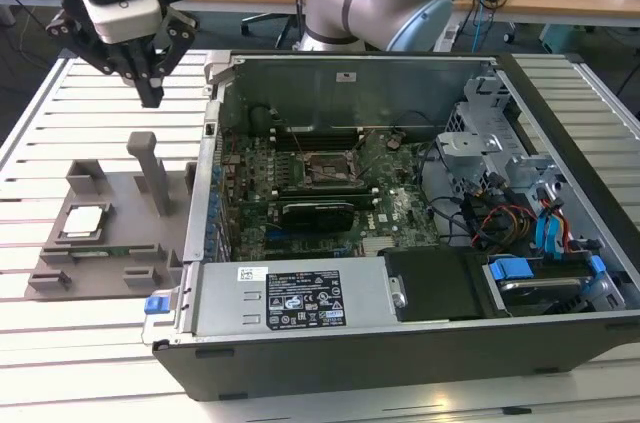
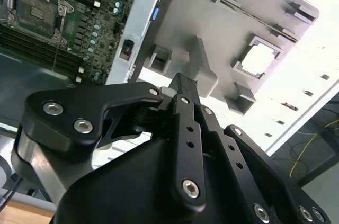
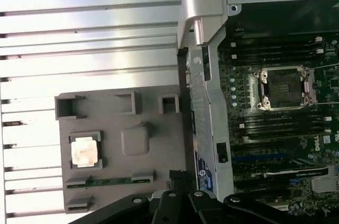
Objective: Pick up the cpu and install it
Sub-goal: 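Reach for the cpu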
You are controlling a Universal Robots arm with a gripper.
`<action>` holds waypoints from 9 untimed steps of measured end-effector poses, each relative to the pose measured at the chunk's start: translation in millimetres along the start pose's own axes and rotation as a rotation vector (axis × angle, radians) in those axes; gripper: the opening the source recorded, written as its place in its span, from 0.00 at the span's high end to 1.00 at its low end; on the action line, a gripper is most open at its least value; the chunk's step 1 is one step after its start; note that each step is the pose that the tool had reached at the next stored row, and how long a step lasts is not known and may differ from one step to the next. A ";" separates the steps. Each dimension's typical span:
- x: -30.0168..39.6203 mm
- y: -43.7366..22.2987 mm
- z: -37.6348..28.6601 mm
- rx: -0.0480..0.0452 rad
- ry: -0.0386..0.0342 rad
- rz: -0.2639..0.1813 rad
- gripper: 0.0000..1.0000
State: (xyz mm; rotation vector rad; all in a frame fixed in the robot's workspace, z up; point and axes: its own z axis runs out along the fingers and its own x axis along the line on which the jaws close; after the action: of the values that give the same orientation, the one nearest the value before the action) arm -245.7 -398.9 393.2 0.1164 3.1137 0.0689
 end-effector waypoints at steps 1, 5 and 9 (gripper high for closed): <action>4.1 -0.3 -0.2 0.0001 0.0000 0.000 0.89; 15.0 -1.1 -0.4 0.0001 0.0000 0.000 0.89; 28.2 -2.1 -0.8 0.0001 0.0000 0.000 0.89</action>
State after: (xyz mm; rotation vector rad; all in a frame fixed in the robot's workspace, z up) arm -273.9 -398.9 393.3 0.1165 3.1136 0.0689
